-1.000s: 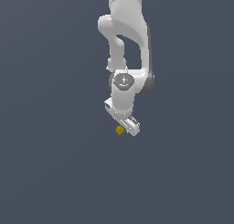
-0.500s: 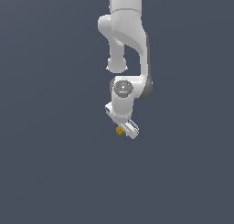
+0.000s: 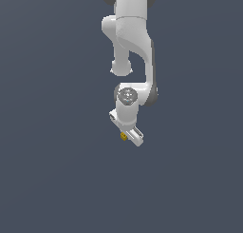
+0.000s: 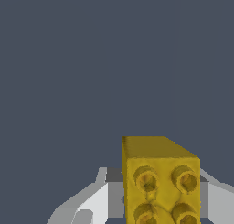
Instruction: Pick up the object and move it to a goal position.
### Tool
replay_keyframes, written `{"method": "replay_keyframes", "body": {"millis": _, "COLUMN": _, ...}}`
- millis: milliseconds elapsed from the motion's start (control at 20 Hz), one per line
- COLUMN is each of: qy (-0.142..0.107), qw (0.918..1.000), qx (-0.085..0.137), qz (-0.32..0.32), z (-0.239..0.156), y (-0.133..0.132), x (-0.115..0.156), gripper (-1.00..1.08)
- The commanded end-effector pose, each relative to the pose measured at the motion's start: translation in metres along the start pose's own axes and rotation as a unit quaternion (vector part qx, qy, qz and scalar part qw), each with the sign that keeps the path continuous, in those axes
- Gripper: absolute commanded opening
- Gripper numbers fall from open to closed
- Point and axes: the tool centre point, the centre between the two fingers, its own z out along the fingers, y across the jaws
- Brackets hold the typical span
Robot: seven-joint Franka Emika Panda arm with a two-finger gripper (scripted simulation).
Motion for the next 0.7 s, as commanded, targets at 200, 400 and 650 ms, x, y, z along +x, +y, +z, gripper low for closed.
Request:
{"method": "replay_keyframes", "body": {"millis": 200, "qy": 0.000, "qw": 1.0000, "qx": 0.000, "qz": 0.000, "z": 0.000, "y": 0.000, "x": 0.000, "gripper": -1.00}}
{"method": "replay_keyframes", "body": {"millis": 400, "qy": 0.000, "qw": 1.0000, "qx": 0.000, "qz": 0.000, "z": -0.001, "y": 0.001, "x": 0.000, "gripper": -1.00}}
{"method": "replay_keyframes", "body": {"millis": 650, "qy": 0.000, "qw": 1.0000, "qx": 0.000, "qz": 0.000, "z": -0.007, "y": 0.010, "x": 0.002, "gripper": -1.00}}
